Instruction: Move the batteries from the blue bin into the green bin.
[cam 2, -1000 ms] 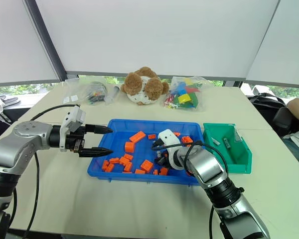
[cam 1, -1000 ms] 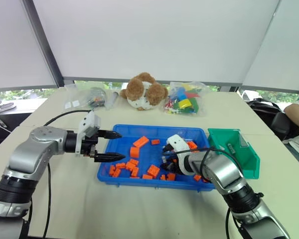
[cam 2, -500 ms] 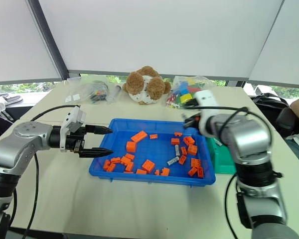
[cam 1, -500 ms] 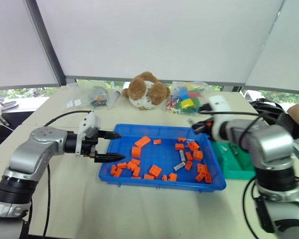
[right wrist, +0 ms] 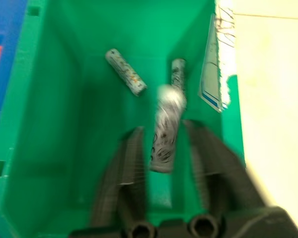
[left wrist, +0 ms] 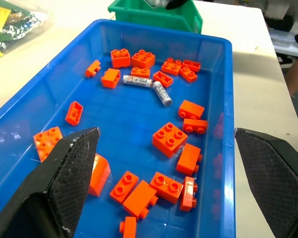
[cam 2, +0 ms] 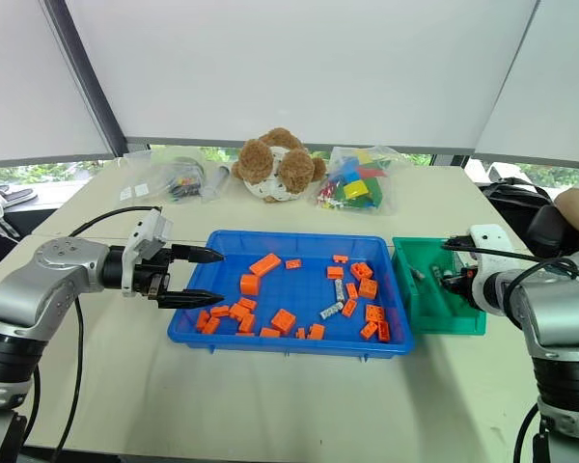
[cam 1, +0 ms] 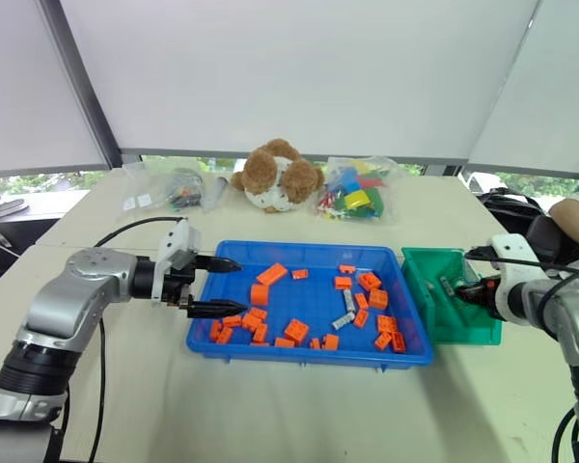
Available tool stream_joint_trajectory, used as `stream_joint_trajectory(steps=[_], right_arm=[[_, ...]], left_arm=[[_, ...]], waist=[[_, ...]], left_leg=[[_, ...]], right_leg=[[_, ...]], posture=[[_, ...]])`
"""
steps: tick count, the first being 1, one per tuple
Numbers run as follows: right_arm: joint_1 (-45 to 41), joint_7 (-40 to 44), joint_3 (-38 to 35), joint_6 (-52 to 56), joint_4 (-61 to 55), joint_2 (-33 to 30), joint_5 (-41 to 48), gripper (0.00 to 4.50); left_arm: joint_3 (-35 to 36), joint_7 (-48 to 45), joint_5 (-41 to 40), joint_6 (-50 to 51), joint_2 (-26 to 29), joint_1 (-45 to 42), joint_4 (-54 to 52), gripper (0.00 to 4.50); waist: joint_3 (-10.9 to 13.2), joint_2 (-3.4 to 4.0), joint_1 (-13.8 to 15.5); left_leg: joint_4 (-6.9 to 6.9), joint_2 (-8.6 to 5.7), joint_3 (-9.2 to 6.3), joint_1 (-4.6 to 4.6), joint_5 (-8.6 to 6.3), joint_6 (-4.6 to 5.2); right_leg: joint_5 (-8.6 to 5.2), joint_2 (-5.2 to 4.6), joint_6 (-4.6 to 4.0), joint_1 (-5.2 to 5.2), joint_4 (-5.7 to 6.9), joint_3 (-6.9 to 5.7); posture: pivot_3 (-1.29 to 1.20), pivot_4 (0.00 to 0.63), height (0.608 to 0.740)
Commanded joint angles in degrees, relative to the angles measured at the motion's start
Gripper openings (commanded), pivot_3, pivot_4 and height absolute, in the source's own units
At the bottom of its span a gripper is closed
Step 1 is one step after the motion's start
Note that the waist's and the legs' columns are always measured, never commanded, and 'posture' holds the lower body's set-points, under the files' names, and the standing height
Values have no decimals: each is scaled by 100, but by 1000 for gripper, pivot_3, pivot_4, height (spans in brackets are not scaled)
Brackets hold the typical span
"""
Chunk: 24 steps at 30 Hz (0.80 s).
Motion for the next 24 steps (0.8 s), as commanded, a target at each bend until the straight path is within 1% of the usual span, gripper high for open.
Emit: stream_joint_trajectory(steps=[1, 2, 3, 5, 9, 11, 13, 15, 18, 21, 24], right_arm=[[-74, 162, -109, -164, -151, -262, 136, 3447], [-92, 208, -97, -173, -169, -306, 173, 4014], [-110, 292, -60, -203, -203, -391, 215, 4455], [-164, 673, 86, -527, -412, -672, 362, 4455], [-239, 1848, 516, -1510, -841, -1205, 767, 4455], [-246, 2474, 933, -2288, -821, -1430, 703, 4455], [-326, 3051, 1431, -3229, -669, -1554, 448, 4455], [-623, 3551, 1933, -3938, -303, -1461, 227, 4455], [-1113, 4000, 2556, -4746, 413, -1214, -213, 4455], [-1750, 4469, 3322, -5935, 1438, -777, -945, 4455], [-2255, 5110, 3727, -6459, 2248, -332, -1171, 4455]], left_arm=[[40, -28, 13, -77, 17, -105, -26, 4500], [38, -28, 13, -78, 16, -106, -26, 4500], [32, -27, 14, -76, 13, -111, -26, 4500], [26, -28, 14, -73, 11, -115, -28, 4500], [-4, -43, 36, -81, -21, -172, 22, 4500], [-29, -66, 64, -105, -54, -225, 79, 4500], [-53, -96, 90, -136, -79, -273, 135, 4500], [-74, -125, 112, -158, -107, -329, 191, 4500], [-91, -157, 143, -174, -136, -389, 247, 4500], [-97, -184, 152, -184, -130, -439, 277, 4500], [-79, -193, 155, -180, -99, -426, 237, 4500]], waist=[[0, 0, 8], [0, 0, 20], [0, 0, 27], [0, 0, 29], [1, 2, 12], [1, 2, 7], [1, 2, 9], [1, 2, 9], [2, 2, 20], [2, 2, 7], [3, 3, 2]], left_leg=[[0, 0, 1, 0, 0, 0], [1, 0, 1, 0, 0, 0], [2, 0, 0, 0, -1, 1], [3, -1, 1, 0, -1, 1], [1, 0, -2, 0, -4, 7], [0, 0, -5, 0, -5, 8], [1, 0, -5, 0, -5, 8], [3, 0, -5, 0, -5, 8], [6, 0, -2, 0, -4, 9], [8, 0, 0, 0, -4, 7], [5, 0, 1, 0, 2, -2]], right_leg=[[0, 0, 0, 0, 0, 0], [0, -1, 0, 0, 0, 0], [0, -1, 0, 1, 0, 0], [0, -2, 0, 2, 0, 0], [0, 1, 0, 0, 0, -1], [0, 2, 0, 1, -1, -1], [0, 1, 0, 2, -1, -2], [0, 1, 0, 2, -1, -2], [0, 0, 0, 2, -1, -1], [0, 1, 0, 0, 0, -1], [0, 1, 0, -3, 2, -2]], posture=[[0, 150, 727], [0, 150, 727], [0, 150, 727], [0, 150, 727], [0, 150, 727], [0, 150, 727], [0, 150, 727], [0, 150, 727], [0, 150, 727], [0, 150, 727], [0, 150, 727]])
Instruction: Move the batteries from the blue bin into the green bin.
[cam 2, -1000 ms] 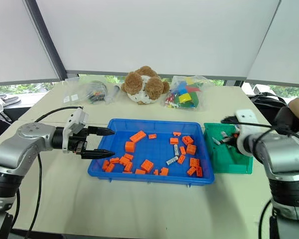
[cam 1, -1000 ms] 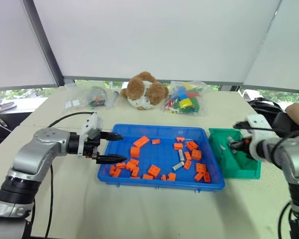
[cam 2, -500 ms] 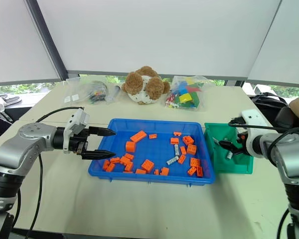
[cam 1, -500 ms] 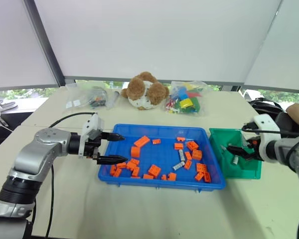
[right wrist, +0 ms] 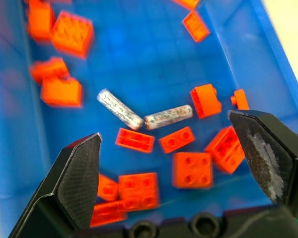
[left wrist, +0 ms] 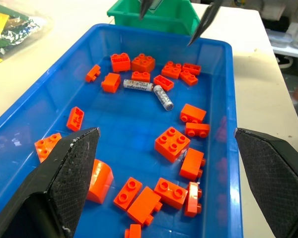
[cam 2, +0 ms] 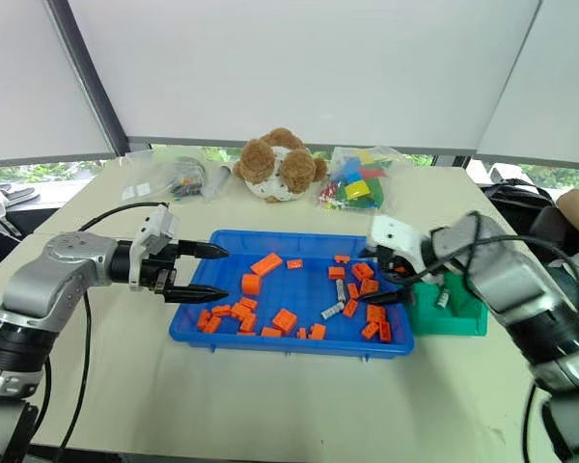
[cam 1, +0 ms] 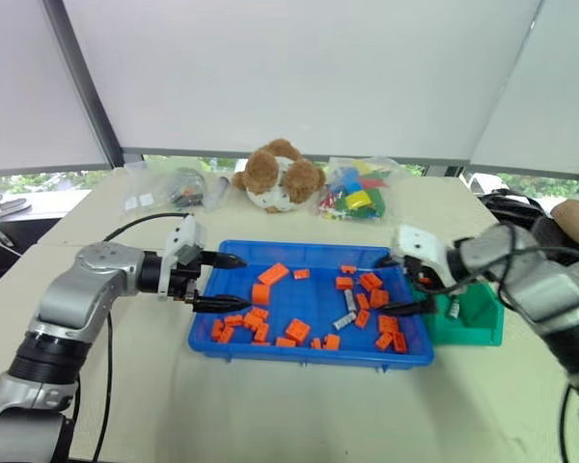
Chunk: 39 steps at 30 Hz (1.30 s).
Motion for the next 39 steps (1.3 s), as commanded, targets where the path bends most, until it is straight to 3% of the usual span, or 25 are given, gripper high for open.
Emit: stream_joint_trajectory(steps=[1, 11, 18, 21, 28, 34, 39], right_arm=[[-428, 698, 332, -696, 660, 282, -306, 4455], [-979, 1300, 773, -1824, 2049, 1227, -1033, 4455], [-1251, 1276, 922, -2245, 3157, 1862, -1497, 4455], [-1363, 1238, 959, -2458, 3554, 1990, -1701, 3504], [-1522, 1303, 885, -2584, 3947, 2142, -1862, 41], [-1547, 1013, 204, -1686, 2975, 2086, -1408, 17], [-1255, 146, -1071, 397, 1072, 1226, -1154, 17]], left_arm=[[99, -24, -11, -50, 90, -69, -153, 4500], [251, 105, -98, 87, 258, 166, -438, 4500], [318, 207, -145, 135, 283, 296, -592, 4500], [335, 253, -160, 161, 285, 332, -649, 4500], [342, 307, -164, 180, 283, 338, -665, 4500], [321, 307, -164, 193, 254, 298, -636, 4500], [317, 321, -198, 199, 206, 337, -697, 4500]], waist=[[1, 1, 3], [1, 2, 4], [1, 2, 6], [1, 2, 7], [1, 2, -10], [3, 4, -7], [5, 8, 67]], left_leg=[[-3, 0, 1, 0, 3, -6], [4, 2, 6, 0, 11, -18], [4, 3, 6, 0, 12, -21], [6, 3, 6, 1, 12, -21], [4, 3, 6, 24, 12, -21], [3, 3, 6, 30, 12, -22], [2, 3, 7, 29, 12, -22]], right_leg=[[0, 0, 0, -2, 0, 0], [0, -2, 1, 0, 4, 0], [0, -2, 1, 0, 6, -1], [1, -3, 1, 3, 5, -1], [1, -2, 1, 23, 6, -2], [1, -2, 1, 29, 8, -2], [1, -7, 1, 27, 10, -3]], posture=[[0, 150, 727], [0, 150, 727], [0, 150, 727], [0, 150, 727], [0, 150, 727], [0, 150, 727], [0, 150, 727]])
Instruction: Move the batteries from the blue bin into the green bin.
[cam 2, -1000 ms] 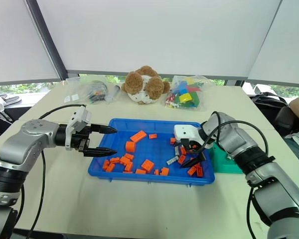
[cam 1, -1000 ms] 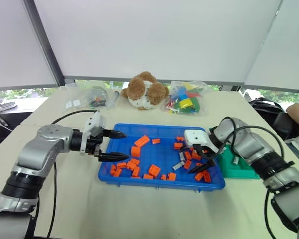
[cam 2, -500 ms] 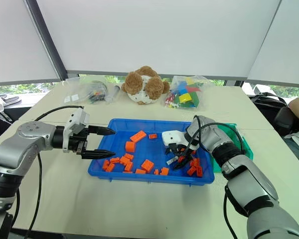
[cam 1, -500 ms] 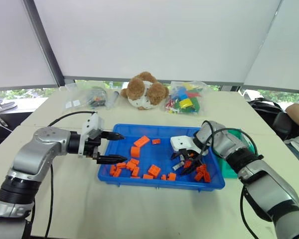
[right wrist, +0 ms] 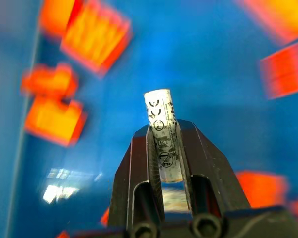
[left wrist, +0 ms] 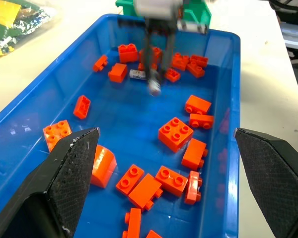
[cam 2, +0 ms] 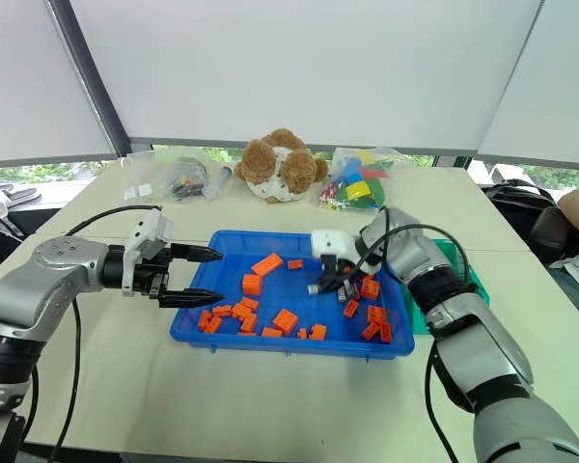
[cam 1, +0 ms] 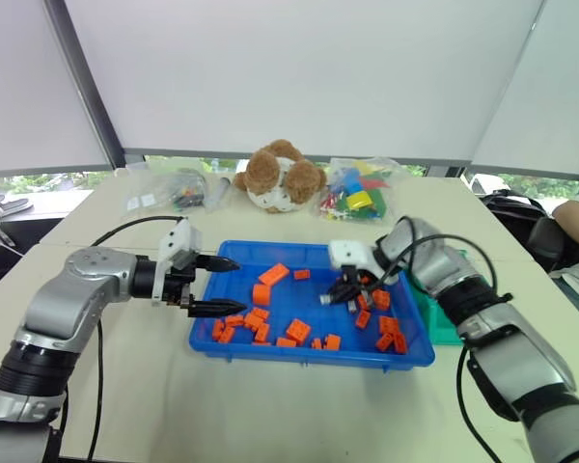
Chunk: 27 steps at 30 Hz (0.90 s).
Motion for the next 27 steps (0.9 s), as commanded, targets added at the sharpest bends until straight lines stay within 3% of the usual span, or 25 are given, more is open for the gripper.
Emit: stream_joint_trajectory(steps=[1, 8, 14, 23, 27], right_arm=[[229, -737, -1052, 1637, -1209, -726, 110, 17], [1610, -1960, -2102, 3680, -2425, -1611, 1, 17], [2601, -2542, -2514, 4255, -2730, -1834, 234, 17], [2444, -2853, -2669, 4657, -2852, -1823, 899, 4405], [1854, -2876, -2521, 5293, -3360, -1621, 1382, 4464]], left_arm=[[132, 1, -139, -28, -3, -1, -208, 4500], [60, -42, -86, -149, -44, 37, -149, 4500], [-7, -144, -17, -275, -80, -104, 73, 4500], [-75, -259, 49, -311, -166, -307, 250, 4500], [-75, -270, 69, -314, -171, -322, 258, 4500]], waist=[[-1, -1, 29], [-6, -10, -39], [-5, -6, -50], [-5, -5, -40], [-3, -2, -52]], left_leg=[[1, -1, 0, 0, 0, 0], [-3, -2, 0, 10, -2, 3], [-9, -2, 8, 13, -2, 3], [-6, -2, 11, 14, -4, 6], [-8, -2, 13, 14, -4, 7]], right_leg=[[0, -3, 0, 2, -3, -2], [0, -1, -1, 9, -7, 1], [-1, 2, -1, 4, -6, 9], [0, 2, -1, 6, -6, 11], [0, 2, -1, 2, -6, 14]], posture=[[0, 150, 727], [0, 150, 727], [0, 150, 727], [0, 150, 727], [0, 150, 727]])
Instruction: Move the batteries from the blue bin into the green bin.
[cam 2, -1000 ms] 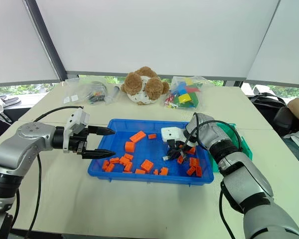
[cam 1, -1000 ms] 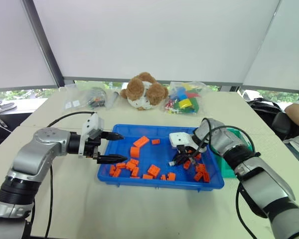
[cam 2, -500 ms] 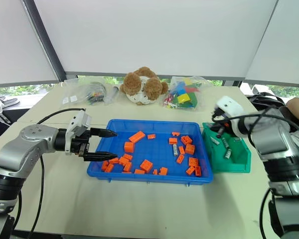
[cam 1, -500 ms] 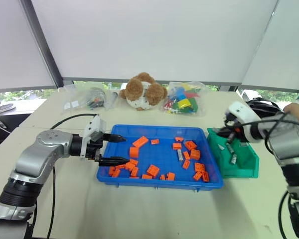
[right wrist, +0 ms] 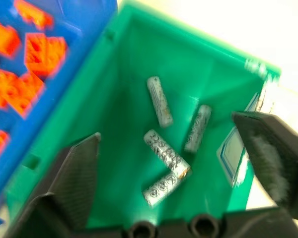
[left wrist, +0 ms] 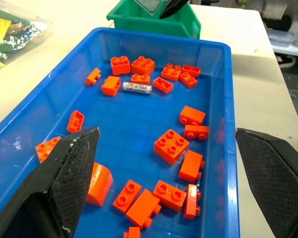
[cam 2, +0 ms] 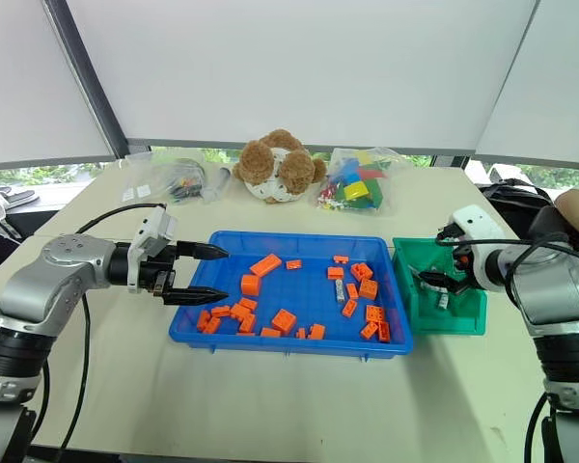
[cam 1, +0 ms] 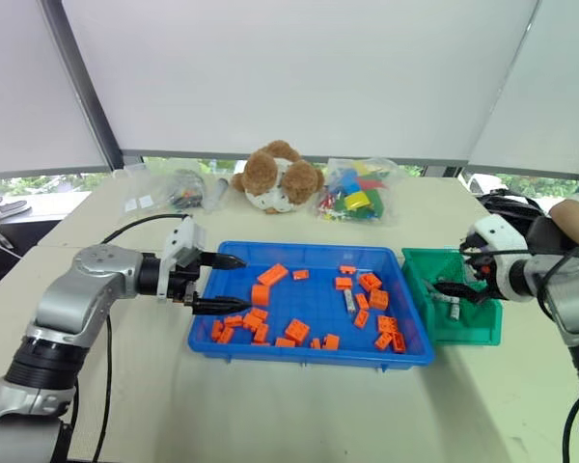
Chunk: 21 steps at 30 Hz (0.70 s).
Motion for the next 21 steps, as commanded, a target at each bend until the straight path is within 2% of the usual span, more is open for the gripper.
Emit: stream_joint_trajectory(steps=[1, 5, 11, 21], right_arm=[[-517, -40, 29, 526, -788, 174, 484, 4464], [-608, -250, 514, 1058, -1353, 644, 796, 4464], [-299, -907, 1074, 1343, -1479, 1477, 913, 4464], [-246, -1319, 1490, 1007, -691, 1858, 911, 4464]], left_arm=[[25, -14, 9, -74, 20, -121, -59, 4500], [16, 5, 28, -87, 7, -82, -99, 4500], [46, 57, 25, -71, 4, -4, -173, 4500], [91, 143, 7, -12, 53, 124, -328, 4500]], waist=[[0, 0, -2], [-1, -1, 11], [-1, -2, 53], [-2, -3, 21]], left_leg=[[-3, 0, 0, 0, -1, 1], [-6, 2, -3, 0, -3, 4], [4, 0, -2, -8, -3, 5], [2, 0, -2, -8, -3, 5]], right_leg=[[0, 1, 0, -1, 0, 0], [0, 4, -1, 0, -1, -1], [0, 0, 0, 1, -1, -2], [0, 1, 0, -1, -1, -2]], posture=[[0, 150, 727], [0, 150, 727], [0, 150, 727], [0, 150, 727]])
